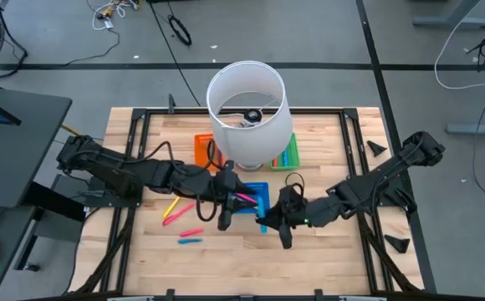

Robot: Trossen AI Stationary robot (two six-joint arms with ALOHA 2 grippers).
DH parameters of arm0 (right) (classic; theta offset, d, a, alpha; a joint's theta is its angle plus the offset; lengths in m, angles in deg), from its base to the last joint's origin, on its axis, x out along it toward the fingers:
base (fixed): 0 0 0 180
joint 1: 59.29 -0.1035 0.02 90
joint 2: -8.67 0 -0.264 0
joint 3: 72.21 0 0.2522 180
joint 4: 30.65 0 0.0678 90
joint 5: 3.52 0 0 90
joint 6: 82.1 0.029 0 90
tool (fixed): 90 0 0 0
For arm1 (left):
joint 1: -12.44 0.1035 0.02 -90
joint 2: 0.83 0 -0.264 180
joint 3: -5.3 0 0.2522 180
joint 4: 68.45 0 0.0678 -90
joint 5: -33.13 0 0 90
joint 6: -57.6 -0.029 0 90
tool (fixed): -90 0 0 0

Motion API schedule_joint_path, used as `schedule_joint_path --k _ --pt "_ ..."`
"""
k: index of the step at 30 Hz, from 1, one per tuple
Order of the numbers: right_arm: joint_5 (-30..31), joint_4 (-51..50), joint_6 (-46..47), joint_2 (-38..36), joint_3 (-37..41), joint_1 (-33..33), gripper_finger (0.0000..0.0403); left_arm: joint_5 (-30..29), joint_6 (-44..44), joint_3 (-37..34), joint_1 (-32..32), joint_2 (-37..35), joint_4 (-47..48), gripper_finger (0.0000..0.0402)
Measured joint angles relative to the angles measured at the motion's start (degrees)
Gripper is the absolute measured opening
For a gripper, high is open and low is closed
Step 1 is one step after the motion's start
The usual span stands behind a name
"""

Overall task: Pick & Place Markers
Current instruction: Put the top blue large highlighter pen into the green bin

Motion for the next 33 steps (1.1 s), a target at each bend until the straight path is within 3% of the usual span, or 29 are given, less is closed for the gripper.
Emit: schedule_joint_path --k 6,13,23,27,33 --pt "-0.5 -8.4 16.1 0.0 0.0 -2.0 0.0050 0.3 1.4 0.0 -0.1 0.0 2.8 0.0156" --pt "-7.6 -23.1 36.1 0.0 0.0 -2.0 0.0050 1.9 2.9 0.0 -0.1 0.0 4.1 0.0156" --pt "-11.7 -35.9 47.1 0.0 0.1 -1.8 0.0050 2.7 2.9 0.0 -0.1 0.0 4.5 0.0156" --pt "-13.4 -31.5 46.0 -2.2 4.5 -0.7 0.0050 2.7 2.9 0.0 -0.1 0.0 4.5 0.0156" --pt "-13.8 -13.9 47.1 -11.1 20.1 2.1 0.0050 2.7 3.7 0.0 -0.1 0.0 4.5 0.0156"
